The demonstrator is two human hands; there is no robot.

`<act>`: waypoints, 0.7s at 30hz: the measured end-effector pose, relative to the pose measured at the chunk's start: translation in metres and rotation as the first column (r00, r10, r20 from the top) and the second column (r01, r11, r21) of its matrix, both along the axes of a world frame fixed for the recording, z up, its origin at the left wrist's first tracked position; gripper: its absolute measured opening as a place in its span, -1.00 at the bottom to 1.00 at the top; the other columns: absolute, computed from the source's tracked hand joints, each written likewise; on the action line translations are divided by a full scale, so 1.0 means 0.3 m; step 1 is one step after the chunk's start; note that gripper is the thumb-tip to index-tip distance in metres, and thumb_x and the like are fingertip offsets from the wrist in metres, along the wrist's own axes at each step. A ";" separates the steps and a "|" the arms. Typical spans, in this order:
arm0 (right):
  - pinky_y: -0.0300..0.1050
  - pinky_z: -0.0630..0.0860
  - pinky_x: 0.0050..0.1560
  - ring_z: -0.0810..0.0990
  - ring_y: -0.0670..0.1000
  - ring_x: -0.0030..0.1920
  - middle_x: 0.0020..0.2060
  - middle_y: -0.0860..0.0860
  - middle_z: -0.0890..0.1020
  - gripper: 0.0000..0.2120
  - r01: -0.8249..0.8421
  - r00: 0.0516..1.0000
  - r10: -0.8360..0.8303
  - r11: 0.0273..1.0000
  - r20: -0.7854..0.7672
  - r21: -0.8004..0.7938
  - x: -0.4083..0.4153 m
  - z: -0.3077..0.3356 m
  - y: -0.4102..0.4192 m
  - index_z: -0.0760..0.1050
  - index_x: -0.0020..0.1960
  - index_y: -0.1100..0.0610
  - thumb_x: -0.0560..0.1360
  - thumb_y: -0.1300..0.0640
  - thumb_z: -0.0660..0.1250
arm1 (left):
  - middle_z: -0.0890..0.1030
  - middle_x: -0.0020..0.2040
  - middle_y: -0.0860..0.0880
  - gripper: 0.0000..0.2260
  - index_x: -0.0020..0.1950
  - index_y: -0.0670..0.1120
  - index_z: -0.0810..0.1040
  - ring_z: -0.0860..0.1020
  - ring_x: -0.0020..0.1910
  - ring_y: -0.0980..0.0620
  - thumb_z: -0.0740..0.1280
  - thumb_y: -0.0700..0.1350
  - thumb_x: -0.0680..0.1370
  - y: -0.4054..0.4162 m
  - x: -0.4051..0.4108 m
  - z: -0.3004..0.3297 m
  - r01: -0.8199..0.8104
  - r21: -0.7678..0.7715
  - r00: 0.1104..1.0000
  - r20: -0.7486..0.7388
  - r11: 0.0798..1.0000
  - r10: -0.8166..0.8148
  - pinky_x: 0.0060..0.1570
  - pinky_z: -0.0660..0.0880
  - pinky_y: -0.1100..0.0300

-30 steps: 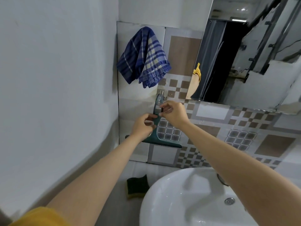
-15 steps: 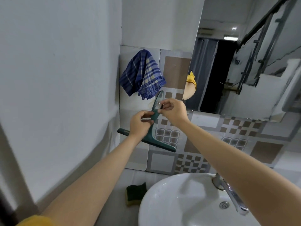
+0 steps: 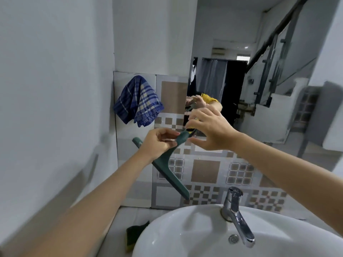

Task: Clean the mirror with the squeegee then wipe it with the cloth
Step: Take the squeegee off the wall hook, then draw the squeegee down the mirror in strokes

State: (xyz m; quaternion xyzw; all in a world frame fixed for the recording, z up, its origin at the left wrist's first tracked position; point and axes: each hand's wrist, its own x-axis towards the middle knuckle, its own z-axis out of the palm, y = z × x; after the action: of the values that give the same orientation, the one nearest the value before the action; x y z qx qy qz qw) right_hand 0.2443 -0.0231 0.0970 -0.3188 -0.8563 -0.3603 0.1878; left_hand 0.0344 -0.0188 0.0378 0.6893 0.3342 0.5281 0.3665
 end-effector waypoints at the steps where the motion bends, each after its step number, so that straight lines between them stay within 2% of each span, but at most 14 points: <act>1: 0.11 0.38 0.23 0.54 0.12 0.07 0.03 0.04 0.58 -0.66 0.003 0.999 -0.002 1.000 0.047 -0.015 0.027 0.024 -0.011 0.54 0.08 0.02 0.44 -0.18 0.33 | 0.66 -0.06 -0.08 -0.78 -0.07 -0.15 0.61 0.64 -0.06 0.05 0.38 -0.44 0.41 -0.007 0.019 0.017 0.025 0.011 0.999 -0.021 1.000 -0.025 0.02 0.57 0.23; 4: -0.01 0.53 -0.13 0.58 0.13 -0.05 -0.02 0.07 0.57 -0.65 -0.006 0.992 0.019 0.994 0.125 -0.108 0.102 0.093 -0.046 0.52 0.12 0.07 0.45 -0.13 0.38 | 0.65 -0.09 -0.08 -0.77 -0.09 -0.15 0.60 0.64 -0.10 0.08 0.37 -0.45 0.41 -0.029 0.088 0.073 0.074 0.071 0.996 -0.053 0.995 -0.070 -0.02 0.57 0.26; 7: -0.07 0.50 -0.34 0.58 0.10 -0.14 -0.10 0.04 0.59 -0.64 -0.023 0.985 0.046 0.990 0.163 -0.142 0.185 0.155 -0.078 0.51 0.15 0.04 0.49 -0.16 0.25 | 0.64 -0.12 -0.06 -0.78 -0.09 -0.18 0.59 0.63 -0.16 0.15 0.36 -0.46 0.41 -0.042 0.173 0.131 0.075 0.127 0.995 -0.080 0.989 -0.066 -0.07 0.55 0.32; 10: -0.17 0.34 -0.34 0.57 0.10 -0.19 -0.15 0.02 0.61 -0.59 0.000 0.986 0.020 0.993 0.168 -0.117 0.281 0.209 -0.091 0.51 0.18 -0.03 0.47 -0.21 0.14 | 0.65 -0.06 -0.08 -0.81 0.02 -0.21 0.59 0.63 -0.08 0.10 0.41 -0.36 0.43 -0.039 0.249 0.190 0.012 0.289 0.981 -0.189 0.957 0.045 0.01 0.56 0.27; 12: -0.17 0.37 -0.38 0.56 0.11 -0.21 -0.09 0.04 0.61 -0.63 0.051 0.985 -0.040 0.997 0.166 -0.065 0.349 0.254 -0.095 0.48 0.20 -0.08 0.48 -0.19 0.20 | 0.63 0.03 -0.04 -0.74 0.11 -0.16 0.56 0.60 -0.01 0.09 0.44 -0.26 0.43 -0.026 0.286 0.224 -0.065 0.464 0.941 -0.266 0.883 0.209 0.07 0.54 0.24; 15: -0.21 0.36 -0.45 0.53 0.04 -0.30 -0.08 0.03 0.61 -0.69 0.124 0.989 -0.120 0.992 0.087 -0.033 0.452 0.342 -0.102 0.55 0.19 -0.05 0.46 -0.06 0.39 | 0.56 0.11 -0.02 -0.68 0.17 -0.15 0.52 0.52 0.04 0.20 0.44 -0.22 0.43 -0.006 0.316 0.281 -0.178 0.619 0.905 -0.202 0.765 0.374 0.11 0.43 0.42; 17: -0.26 0.28 -0.46 0.46 -0.03 -0.37 -0.21 -0.03 0.56 -0.72 0.129 0.992 -0.128 0.992 -0.018 0.008 0.507 0.410 -0.102 0.58 0.15 -0.03 0.45 -0.03 0.43 | 0.53 0.09 0.00 -0.68 0.16 -0.17 0.52 0.48 -0.01 0.30 0.44 -0.24 0.43 0.019 0.323 0.323 -0.230 0.662 0.894 -0.146 0.713 0.424 0.07 0.38 0.50; 19: -0.25 0.29 -0.45 0.45 -0.02 -0.39 -0.29 -0.09 0.50 -0.73 0.127 0.984 -0.119 0.990 -0.135 0.059 0.546 0.484 -0.095 0.59 0.12 -0.06 0.44 -0.06 0.43 | 0.52 0.03 0.02 -0.72 0.13 -0.14 0.51 0.45 -0.02 0.23 0.43 -0.21 0.44 0.059 0.325 0.361 -0.295 0.688 0.854 -0.122 0.663 0.506 0.08 0.37 0.37; 21: -0.19 0.40 -0.42 0.50 -0.01 -0.36 -0.30 -0.12 0.52 -0.73 0.108 0.972 -0.079 0.987 -0.221 0.120 0.566 0.565 -0.080 0.60 0.09 -0.10 0.42 -0.13 0.38 | 0.52 0.04 -0.02 -0.72 0.12 -0.11 0.51 0.45 0.04 0.05 0.42 -0.16 0.44 0.108 0.322 0.396 -0.367 0.688 0.797 -0.114 0.626 0.593 0.08 0.35 0.25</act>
State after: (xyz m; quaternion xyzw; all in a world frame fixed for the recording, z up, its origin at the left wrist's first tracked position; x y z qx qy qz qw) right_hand 0.4140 -0.0471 0.2665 -0.3828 -0.7895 -0.3877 0.2826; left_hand 0.1310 0.0136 0.1567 0.7321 0.3662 0.5643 -0.1066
